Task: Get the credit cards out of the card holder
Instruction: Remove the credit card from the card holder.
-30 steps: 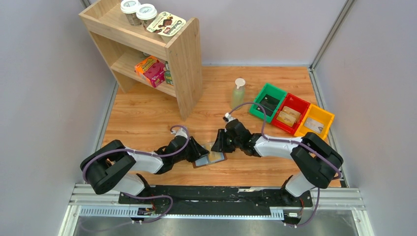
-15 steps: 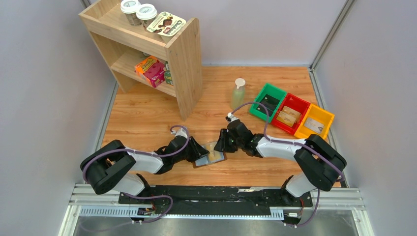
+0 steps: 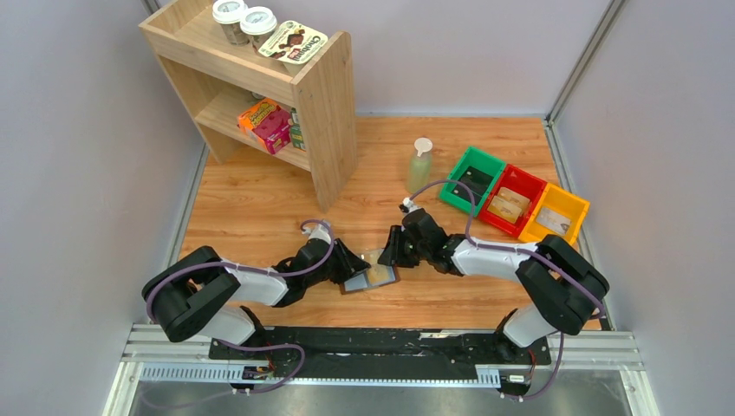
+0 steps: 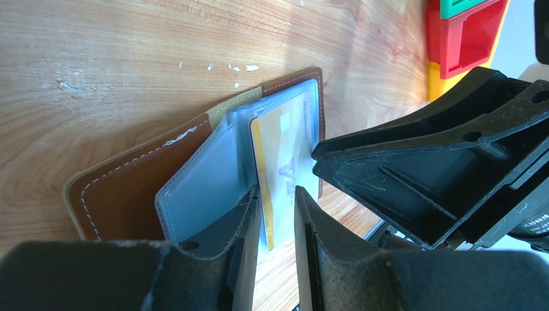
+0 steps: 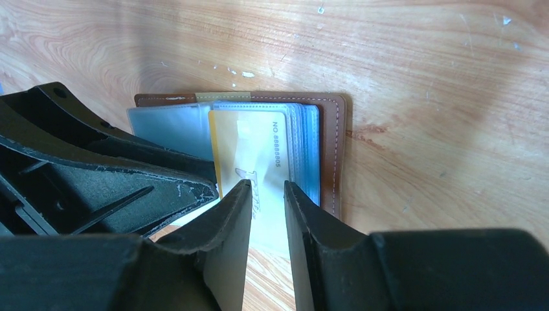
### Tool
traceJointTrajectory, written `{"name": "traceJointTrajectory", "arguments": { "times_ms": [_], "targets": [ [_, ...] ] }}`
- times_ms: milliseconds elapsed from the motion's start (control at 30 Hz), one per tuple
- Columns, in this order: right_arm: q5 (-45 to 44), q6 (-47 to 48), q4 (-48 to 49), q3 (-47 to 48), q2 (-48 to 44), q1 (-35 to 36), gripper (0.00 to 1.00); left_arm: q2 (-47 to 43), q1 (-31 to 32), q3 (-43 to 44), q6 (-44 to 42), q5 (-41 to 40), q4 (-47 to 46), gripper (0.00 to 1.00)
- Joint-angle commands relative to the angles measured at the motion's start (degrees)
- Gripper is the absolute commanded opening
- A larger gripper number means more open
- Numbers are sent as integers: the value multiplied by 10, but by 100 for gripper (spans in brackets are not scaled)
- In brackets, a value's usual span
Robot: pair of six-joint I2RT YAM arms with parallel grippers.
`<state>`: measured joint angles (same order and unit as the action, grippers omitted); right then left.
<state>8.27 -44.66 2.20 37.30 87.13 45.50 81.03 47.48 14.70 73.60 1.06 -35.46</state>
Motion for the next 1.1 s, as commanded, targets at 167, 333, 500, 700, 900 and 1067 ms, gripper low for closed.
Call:
{"name": "traceJointTrajectory", "arguments": {
  "times_ms": [167,333,500,700,900,1067],
  "targets": [
    [-3,-4,-14,-13,22,-7,32,-9,0,-5,-1,3,-73,31],
    [10,-12,-7,-17,31,-14,32,17,1,-20,14,3,-139,29],
    [17,-13,-4,-14,44,-16,32,52,1,-24,28,4,-191,30],
    [22,-17,-3,-15,49,-16,32,80,2,-27,50,-9,-227,33],
    [22,-21,-6,-16,50,-18,32,92,2,-38,64,-32,-262,33],
    [17,-19,-20,-16,37,-25,32,92,2,-57,76,-45,-248,35]
  ]
}}
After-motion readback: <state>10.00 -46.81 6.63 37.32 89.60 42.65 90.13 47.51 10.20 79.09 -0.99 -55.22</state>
